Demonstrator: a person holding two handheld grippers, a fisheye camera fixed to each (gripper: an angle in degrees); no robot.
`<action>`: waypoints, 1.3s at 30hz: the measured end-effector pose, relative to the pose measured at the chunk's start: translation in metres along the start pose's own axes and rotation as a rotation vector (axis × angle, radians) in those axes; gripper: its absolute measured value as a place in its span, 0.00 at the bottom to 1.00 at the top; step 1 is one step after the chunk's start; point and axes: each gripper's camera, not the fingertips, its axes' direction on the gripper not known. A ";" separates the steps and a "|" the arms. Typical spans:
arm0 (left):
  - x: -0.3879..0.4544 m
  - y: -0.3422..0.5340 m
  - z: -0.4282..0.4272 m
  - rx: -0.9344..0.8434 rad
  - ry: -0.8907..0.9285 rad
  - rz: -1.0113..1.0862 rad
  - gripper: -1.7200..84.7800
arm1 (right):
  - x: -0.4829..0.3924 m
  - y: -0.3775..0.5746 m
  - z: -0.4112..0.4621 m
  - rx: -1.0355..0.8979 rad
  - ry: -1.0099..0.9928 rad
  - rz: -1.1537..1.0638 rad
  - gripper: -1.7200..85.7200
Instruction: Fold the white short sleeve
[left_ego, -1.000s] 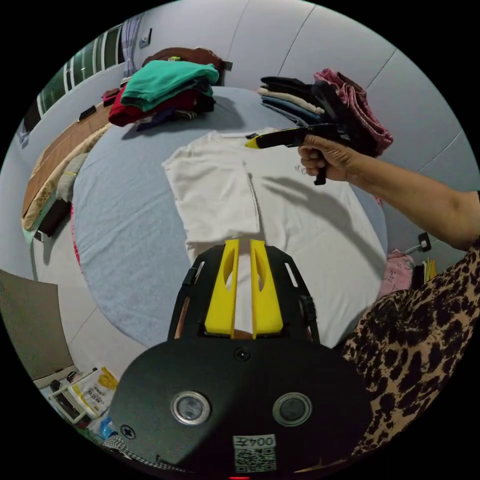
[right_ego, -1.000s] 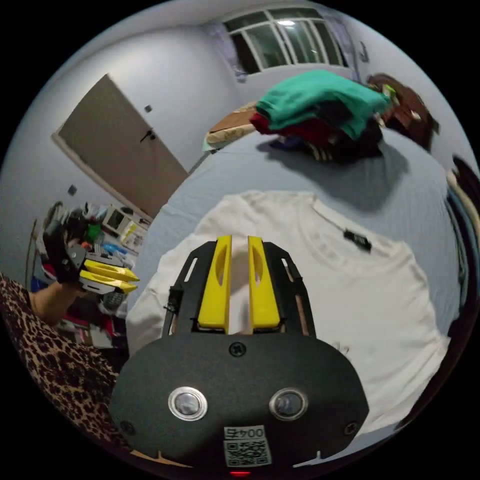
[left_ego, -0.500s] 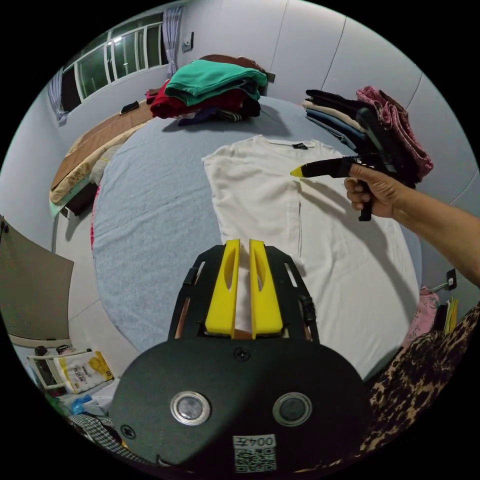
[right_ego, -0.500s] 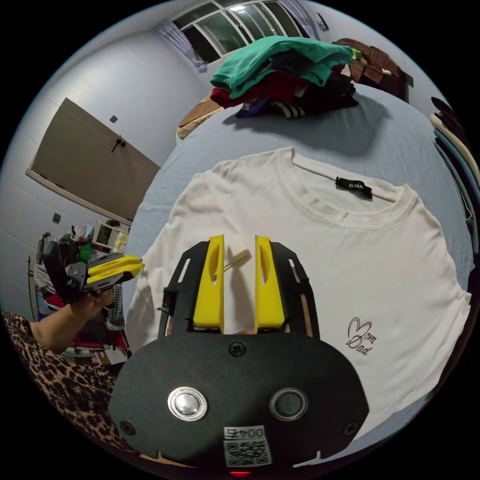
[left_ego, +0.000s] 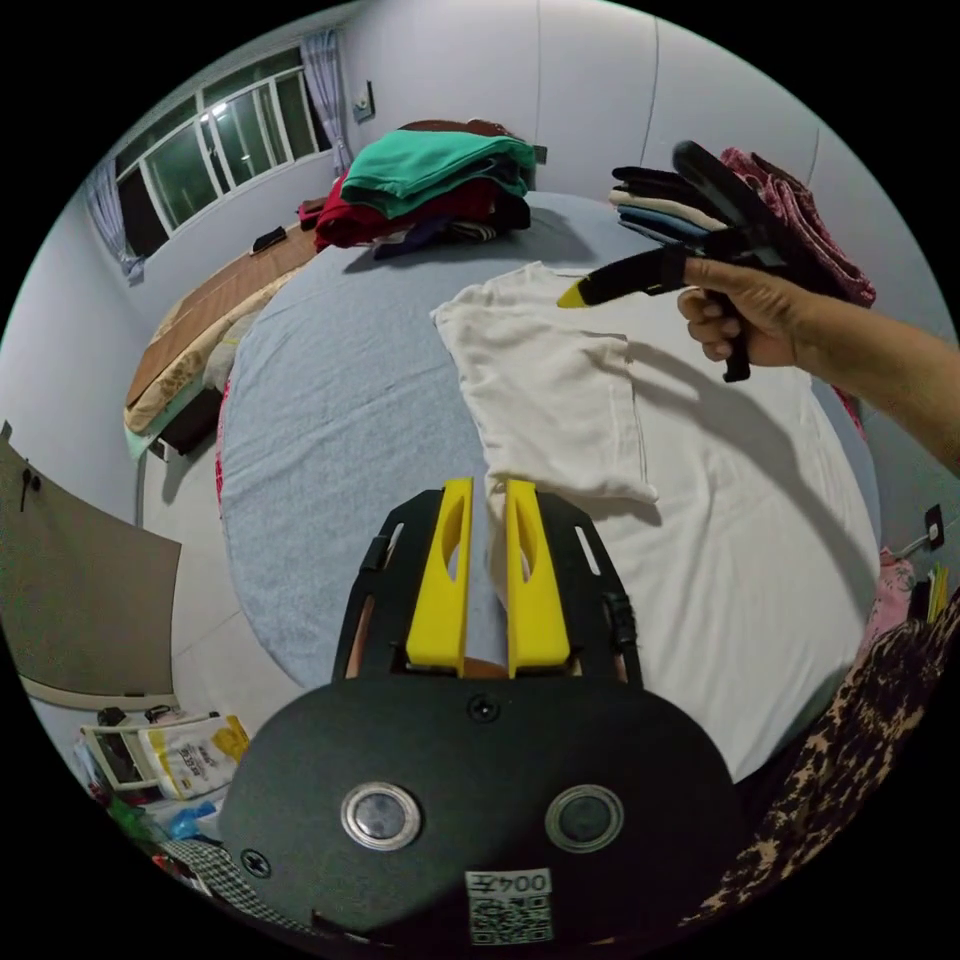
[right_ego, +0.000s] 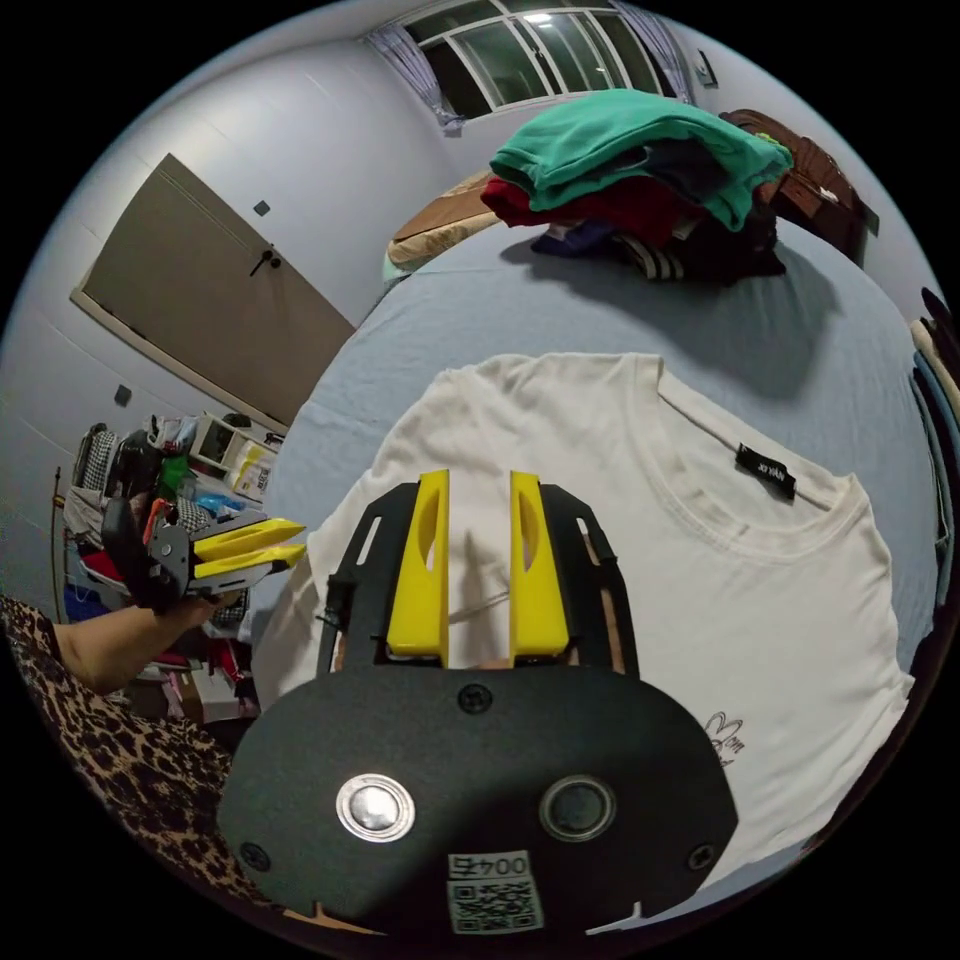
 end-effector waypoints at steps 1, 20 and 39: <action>0.004 0.001 0.002 -0.003 -0.012 0.015 0.04 | 0.000 -0.006 0.003 -0.004 -0.007 -0.001 0.13; 0.030 0.008 0.016 0.040 -0.032 0.045 0.03 | -0.018 -0.080 0.063 -0.199 -0.011 -0.151 0.07; 0.018 0.013 0.024 0.015 -0.018 -0.047 0.06 | 0.009 -0.010 0.014 -0.056 0.050 -0.120 0.13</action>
